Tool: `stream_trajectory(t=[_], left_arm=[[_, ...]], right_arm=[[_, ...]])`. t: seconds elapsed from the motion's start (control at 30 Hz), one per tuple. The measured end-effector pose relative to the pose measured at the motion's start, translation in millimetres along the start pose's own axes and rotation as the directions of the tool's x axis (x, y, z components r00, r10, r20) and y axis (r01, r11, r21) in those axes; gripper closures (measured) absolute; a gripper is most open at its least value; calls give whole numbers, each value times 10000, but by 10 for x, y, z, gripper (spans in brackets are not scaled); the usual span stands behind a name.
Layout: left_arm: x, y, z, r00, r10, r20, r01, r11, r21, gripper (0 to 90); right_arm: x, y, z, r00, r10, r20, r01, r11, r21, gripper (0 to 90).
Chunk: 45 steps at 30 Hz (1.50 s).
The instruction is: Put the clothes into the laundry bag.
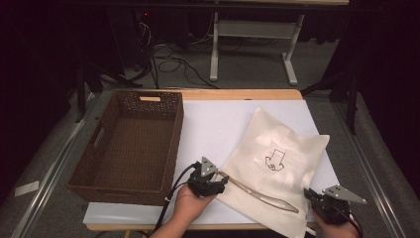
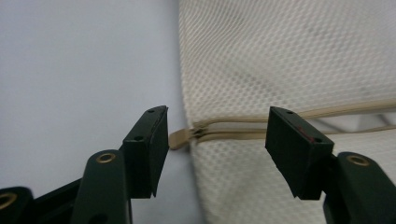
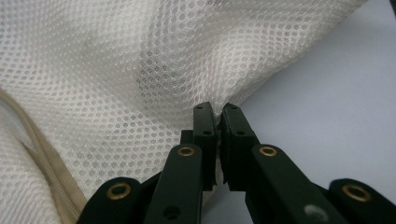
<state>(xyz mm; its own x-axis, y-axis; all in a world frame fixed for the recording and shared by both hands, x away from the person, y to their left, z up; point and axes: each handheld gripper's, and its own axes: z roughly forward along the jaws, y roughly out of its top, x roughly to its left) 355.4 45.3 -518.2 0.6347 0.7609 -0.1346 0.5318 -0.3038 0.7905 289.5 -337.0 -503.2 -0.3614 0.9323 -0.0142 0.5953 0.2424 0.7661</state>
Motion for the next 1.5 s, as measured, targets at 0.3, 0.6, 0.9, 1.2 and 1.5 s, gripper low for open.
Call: stream_trajectory(t=[0.3,0.6,0.9,1.2,1.5], left_arm=[[-49,-9,100,9992,387,94,-390,9983,428,705],[-132,-48,-6,9961,837,-290,-830,9962,245,786],[-98,-201,-270,9954,512,-812,-507,9987,87,786],[-176,-434,-535,9957,264,-891,-240,9993,277,783],[-207,-492,-616,9933,381,-1094,-392,9992,-78,583]], right_arm=[[-33,8,23,10000,-7,60,7,10000,37,873],[-63,52,87,9999,-114,-39,114,9999,28,873],[-6,219,294,9982,-394,-462,398,9992,80,873],[134,473,616,9893,-1114,-941,1122,9937,38,873],[59,528,667,9845,-1096,-1372,1104,9939,-21,849]])
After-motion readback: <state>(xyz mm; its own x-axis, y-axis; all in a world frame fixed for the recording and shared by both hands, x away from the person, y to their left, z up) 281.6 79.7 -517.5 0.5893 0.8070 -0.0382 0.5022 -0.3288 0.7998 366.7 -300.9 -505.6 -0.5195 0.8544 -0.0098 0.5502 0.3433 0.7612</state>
